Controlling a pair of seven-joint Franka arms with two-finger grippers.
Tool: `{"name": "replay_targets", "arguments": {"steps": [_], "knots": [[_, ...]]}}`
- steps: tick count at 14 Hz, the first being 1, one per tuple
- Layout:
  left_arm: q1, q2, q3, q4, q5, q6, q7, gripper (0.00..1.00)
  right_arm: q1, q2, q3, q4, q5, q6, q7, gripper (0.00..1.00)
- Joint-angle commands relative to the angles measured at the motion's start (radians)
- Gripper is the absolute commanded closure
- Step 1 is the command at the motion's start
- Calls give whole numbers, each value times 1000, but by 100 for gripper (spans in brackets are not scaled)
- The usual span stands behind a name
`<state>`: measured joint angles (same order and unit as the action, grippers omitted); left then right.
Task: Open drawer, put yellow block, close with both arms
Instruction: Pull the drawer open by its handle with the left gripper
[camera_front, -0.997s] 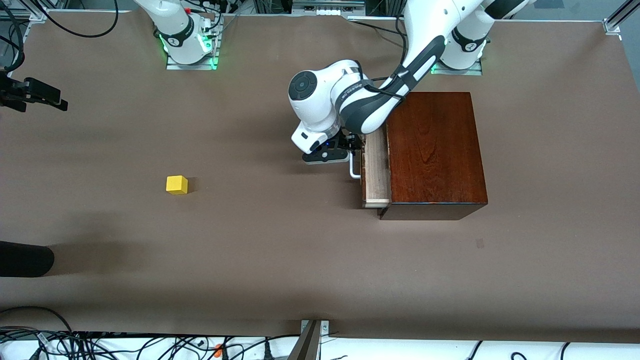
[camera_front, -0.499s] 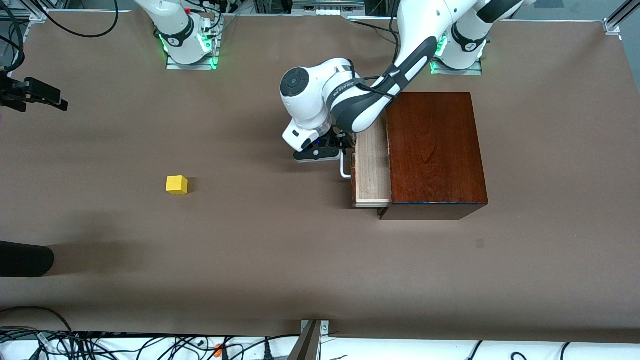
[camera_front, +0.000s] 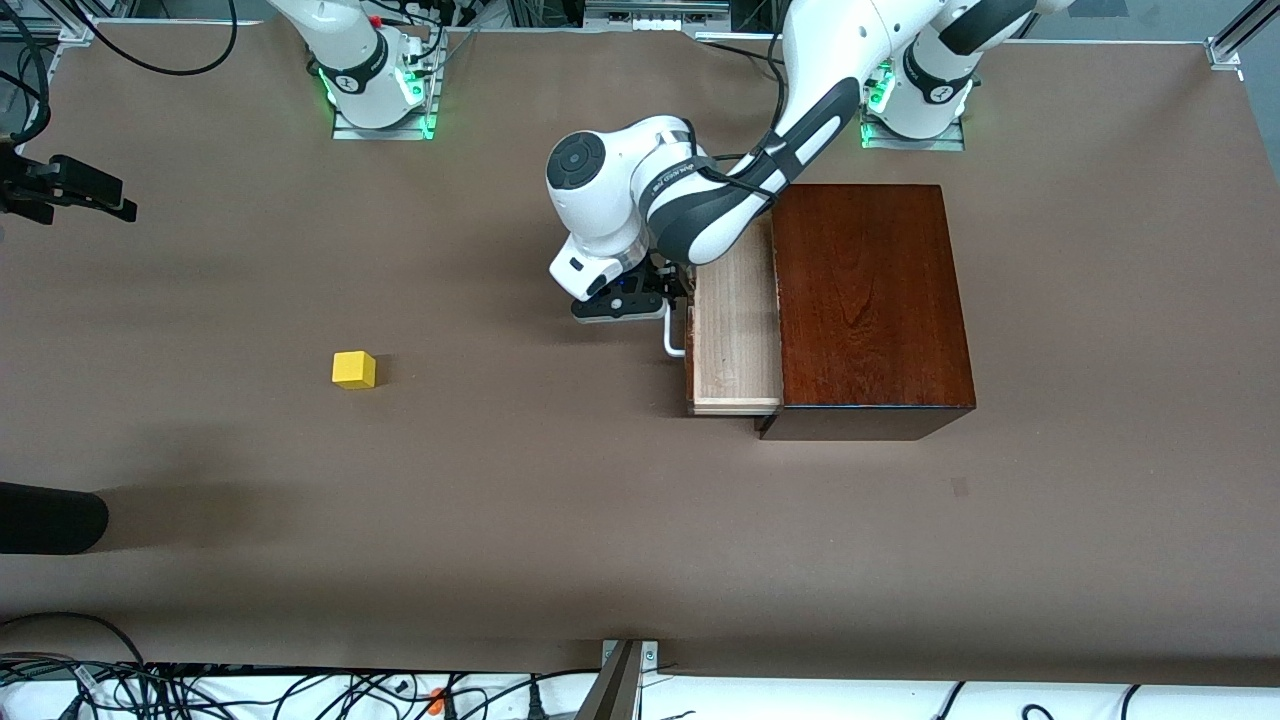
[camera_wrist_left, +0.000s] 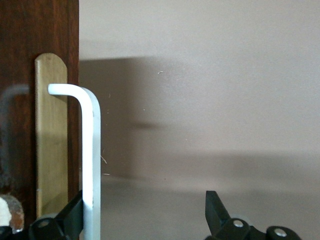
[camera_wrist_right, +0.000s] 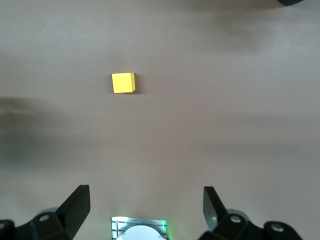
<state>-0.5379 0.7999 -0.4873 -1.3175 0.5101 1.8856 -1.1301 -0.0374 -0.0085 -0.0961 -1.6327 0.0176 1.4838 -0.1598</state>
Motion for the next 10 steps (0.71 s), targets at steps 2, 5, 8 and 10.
{"name": "replay_targets", "arguments": {"steps": [2, 5, 8, 10], "knots": [[-56, 67, -17, 112, -18, 15, -37, 0, -7, -4, 9, -1, 8, -8, 6, 0], [-67, 71, -17, 132, -21, 17, -39, 0, -6, -4, 9, -1, 8, -8, 6, 0], [-74, 74, -17, 144, -21, 14, -37, 0, -6, -4, 9, -1, 8, -10, 6, 0], [-70, 65, -17, 142, -21, 6, -36, 0, -6, -2, 9, 1, 8, -7, 6, 0]]}}
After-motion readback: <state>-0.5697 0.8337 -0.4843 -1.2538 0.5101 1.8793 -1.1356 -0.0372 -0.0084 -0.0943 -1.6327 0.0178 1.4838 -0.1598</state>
